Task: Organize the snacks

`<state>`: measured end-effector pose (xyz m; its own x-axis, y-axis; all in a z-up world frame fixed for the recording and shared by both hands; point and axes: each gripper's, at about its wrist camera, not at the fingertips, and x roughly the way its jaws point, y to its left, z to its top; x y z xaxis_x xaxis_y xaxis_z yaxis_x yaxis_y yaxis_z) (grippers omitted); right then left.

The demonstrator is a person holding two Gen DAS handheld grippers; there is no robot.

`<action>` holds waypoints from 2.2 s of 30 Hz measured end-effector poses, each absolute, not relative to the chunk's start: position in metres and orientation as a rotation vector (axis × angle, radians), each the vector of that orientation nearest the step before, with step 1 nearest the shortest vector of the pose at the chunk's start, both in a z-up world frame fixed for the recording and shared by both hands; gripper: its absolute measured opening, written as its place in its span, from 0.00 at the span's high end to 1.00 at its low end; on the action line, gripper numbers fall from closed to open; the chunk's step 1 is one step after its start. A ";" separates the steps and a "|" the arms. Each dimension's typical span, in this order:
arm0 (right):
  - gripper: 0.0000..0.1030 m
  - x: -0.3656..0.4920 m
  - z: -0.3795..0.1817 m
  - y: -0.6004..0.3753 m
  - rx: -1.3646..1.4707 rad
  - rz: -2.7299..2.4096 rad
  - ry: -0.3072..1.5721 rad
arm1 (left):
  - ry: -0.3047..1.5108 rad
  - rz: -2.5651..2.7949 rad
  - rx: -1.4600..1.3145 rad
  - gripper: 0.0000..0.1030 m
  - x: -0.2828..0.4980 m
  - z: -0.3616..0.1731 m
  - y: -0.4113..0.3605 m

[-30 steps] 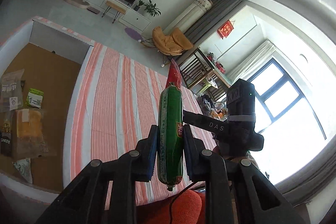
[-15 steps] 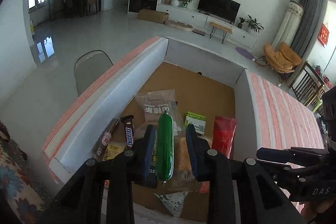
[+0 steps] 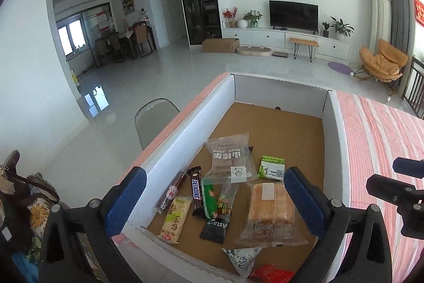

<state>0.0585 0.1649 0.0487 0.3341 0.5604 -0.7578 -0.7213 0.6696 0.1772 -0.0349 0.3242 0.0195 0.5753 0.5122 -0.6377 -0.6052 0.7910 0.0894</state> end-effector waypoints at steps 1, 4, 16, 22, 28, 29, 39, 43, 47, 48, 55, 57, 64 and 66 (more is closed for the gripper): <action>0.22 0.056 0.049 0.165 -0.214 0.844 0.891 | 0.711 0.650 -0.165 0.00 -0.036 0.018 0.326; 0.22 0.046 0.051 0.165 -0.256 0.842 0.859 | 0.743 0.657 -0.208 0.00 -0.040 0.013 0.330; 0.22 0.026 0.054 0.166 -0.304 0.872 0.844 | 0.767 0.697 -0.139 0.00 -0.054 0.016 0.323; 0.22 0.020 0.054 0.162 -0.321 0.872 0.839 | 0.762 0.718 -0.126 0.00 -0.059 0.021 0.322; 0.22 0.015 0.057 0.159 -0.322 0.868 0.841 | 0.749 0.691 -0.114 0.00 -0.065 0.029 0.316; 0.22 0.013 0.057 0.159 -0.325 0.867 0.843 | 0.749 0.683 -0.130 0.00 -0.066 0.030 0.317; 0.22 0.005 0.060 0.164 -0.331 0.864 0.833 | 0.801 0.710 -0.138 0.00 -0.066 0.021 0.320; 0.22 0.005 0.059 0.167 -0.324 0.852 0.844 | 0.805 0.694 -0.128 0.00 -0.068 0.021 0.318; 0.22 0.004 0.059 0.172 -0.320 0.853 0.846 | 0.824 0.678 -0.139 0.00 -0.069 0.020 0.320; 0.22 0.003 0.059 0.173 -0.326 0.850 0.842 | 0.829 0.675 -0.147 0.00 -0.070 0.020 0.320; 0.22 0.004 0.059 0.177 -0.342 0.837 0.832 | 0.835 0.663 -0.169 0.00 -0.072 0.017 0.323; 0.22 0.004 0.059 0.178 -0.349 0.836 0.832 | 0.832 0.660 -0.171 0.00 -0.072 0.016 0.323; 0.22 0.002 0.058 0.183 -0.358 0.846 0.834 | 0.819 0.667 -0.174 0.00 -0.075 0.018 0.326; 0.22 0.002 0.058 0.183 -0.361 0.845 0.833 | 0.817 0.669 -0.178 0.00 -0.076 0.017 0.327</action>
